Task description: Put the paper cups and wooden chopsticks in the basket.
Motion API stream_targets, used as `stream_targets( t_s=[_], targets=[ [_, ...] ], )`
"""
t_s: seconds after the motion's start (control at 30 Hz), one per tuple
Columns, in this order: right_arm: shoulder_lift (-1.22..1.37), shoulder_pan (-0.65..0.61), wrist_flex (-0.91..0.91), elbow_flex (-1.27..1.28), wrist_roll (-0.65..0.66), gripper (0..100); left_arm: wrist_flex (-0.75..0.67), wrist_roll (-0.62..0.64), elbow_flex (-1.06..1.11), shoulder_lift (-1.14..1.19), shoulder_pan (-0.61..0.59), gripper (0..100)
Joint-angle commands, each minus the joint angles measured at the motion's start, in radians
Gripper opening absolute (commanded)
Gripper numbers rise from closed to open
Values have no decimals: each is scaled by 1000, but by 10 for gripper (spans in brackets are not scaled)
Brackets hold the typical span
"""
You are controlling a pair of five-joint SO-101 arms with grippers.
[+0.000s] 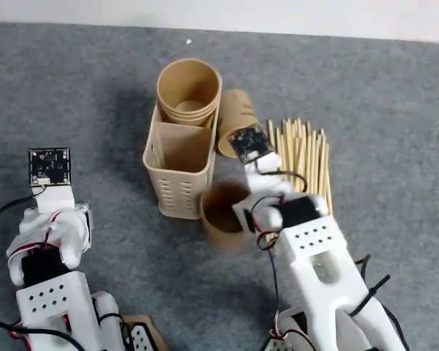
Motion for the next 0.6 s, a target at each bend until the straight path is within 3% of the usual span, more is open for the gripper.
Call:
stream_targets(
  t_s=[0.0, 0.3, 0.43, 0.57],
  targets=[
    [-28, 85, 76, -140, 35, 5, -9, 12, -38, 1, 16, 159],
    [-18, 183, 315, -762, 17, 5, -9, 12, -36, 1, 22, 159],
    [-16, 157, 191, -987, -89, 5, -12, 12, -25, 2, 50, 159],
    [30, 33, 41, -1004, -115, 5, -14, 12, -21, 2, 59, 159]
  ],
)
